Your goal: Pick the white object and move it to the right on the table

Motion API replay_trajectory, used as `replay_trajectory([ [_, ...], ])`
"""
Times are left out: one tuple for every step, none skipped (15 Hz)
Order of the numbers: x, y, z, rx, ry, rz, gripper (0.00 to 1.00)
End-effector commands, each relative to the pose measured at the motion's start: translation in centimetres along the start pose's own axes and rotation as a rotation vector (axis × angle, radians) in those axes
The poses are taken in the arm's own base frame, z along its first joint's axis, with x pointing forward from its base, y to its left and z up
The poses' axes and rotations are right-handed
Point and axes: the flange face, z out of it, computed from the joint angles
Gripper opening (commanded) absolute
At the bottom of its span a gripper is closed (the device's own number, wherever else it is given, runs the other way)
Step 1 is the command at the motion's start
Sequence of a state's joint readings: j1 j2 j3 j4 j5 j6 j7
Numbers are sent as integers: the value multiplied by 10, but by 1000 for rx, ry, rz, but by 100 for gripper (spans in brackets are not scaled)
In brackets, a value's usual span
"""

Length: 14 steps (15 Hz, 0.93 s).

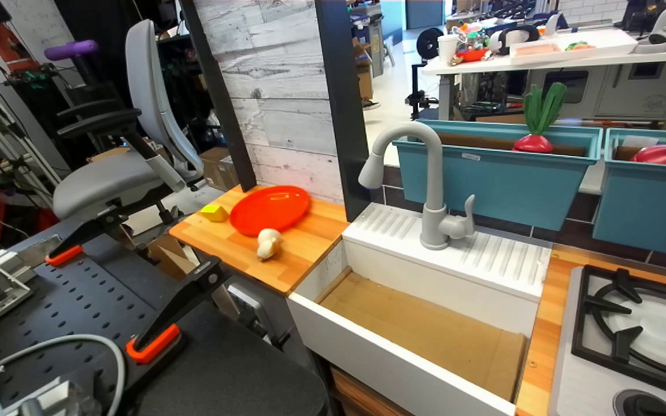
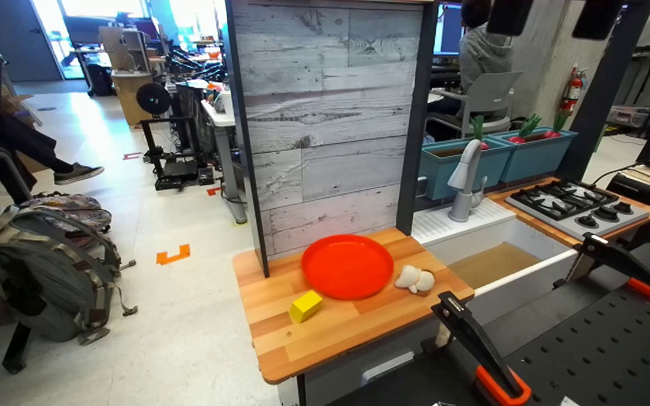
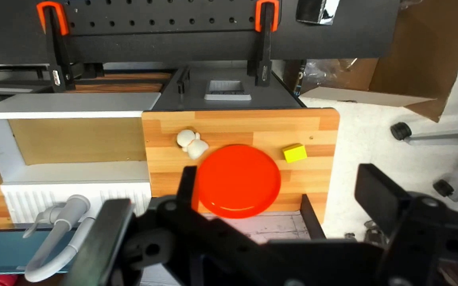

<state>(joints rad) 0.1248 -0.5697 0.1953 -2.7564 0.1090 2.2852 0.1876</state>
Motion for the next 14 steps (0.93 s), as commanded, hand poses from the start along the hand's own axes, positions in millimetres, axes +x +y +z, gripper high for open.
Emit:
replay_trajectory([
  [38, 20, 16, 40, 3, 66, 100],
  [46, 25, 21, 50, 3, 90, 100],
  [55, 32, 27, 56, 5, 112, 100],
  [63, 37, 33, 61, 4, 129, 100],
  [72, 43, 40, 66, 1, 143, 100],
  [80, 48, 47, 71, -1, 158, 100],
  [87, 53, 56, 74, 0, 171, 100],
  [94, 56, 66, 74, 3, 182, 100],
  [100, 59, 75, 74, 5, 192, 100],
  [105, 61, 86, 71, 10, 198, 100],
  [110, 63, 97, 70, 12, 203, 100],
  [114, 65, 110, 68, 12, 203, 100],
  [117, 66, 123, 68, 7, 206, 100],
  [121, 69, 140, 64, 11, 221, 100],
])
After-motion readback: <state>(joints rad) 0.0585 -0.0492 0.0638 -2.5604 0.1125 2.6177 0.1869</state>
